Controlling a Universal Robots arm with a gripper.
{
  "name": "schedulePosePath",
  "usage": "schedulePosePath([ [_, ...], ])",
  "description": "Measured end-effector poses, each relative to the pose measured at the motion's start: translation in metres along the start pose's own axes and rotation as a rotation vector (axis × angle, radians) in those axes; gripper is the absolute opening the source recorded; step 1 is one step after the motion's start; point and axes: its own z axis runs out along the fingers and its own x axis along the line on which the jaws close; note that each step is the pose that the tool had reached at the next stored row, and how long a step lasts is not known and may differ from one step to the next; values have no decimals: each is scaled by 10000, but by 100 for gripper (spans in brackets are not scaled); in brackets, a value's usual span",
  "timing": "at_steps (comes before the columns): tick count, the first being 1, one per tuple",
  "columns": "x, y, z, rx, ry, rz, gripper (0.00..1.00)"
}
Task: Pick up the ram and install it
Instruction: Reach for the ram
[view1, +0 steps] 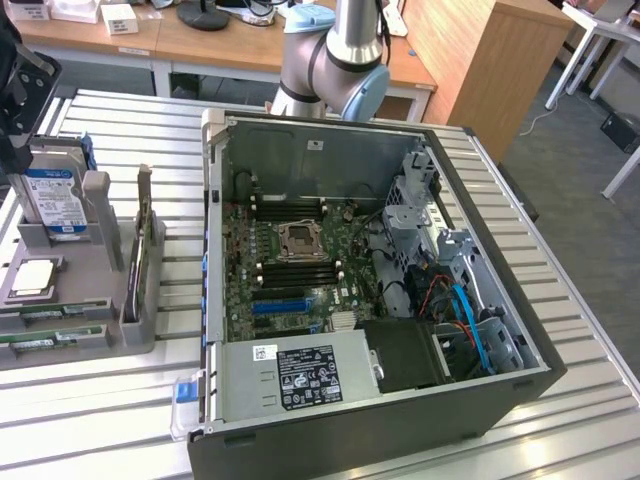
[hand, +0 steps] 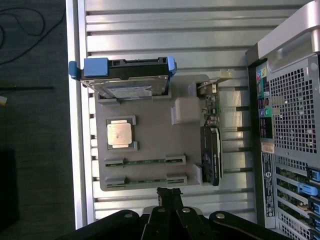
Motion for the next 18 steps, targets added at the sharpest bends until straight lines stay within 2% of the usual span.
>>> schedulePosePath([
  [7,-2,-37,-2,0,0,1,11],
  [18,-4,-51,-3,1,1,0,11],
])
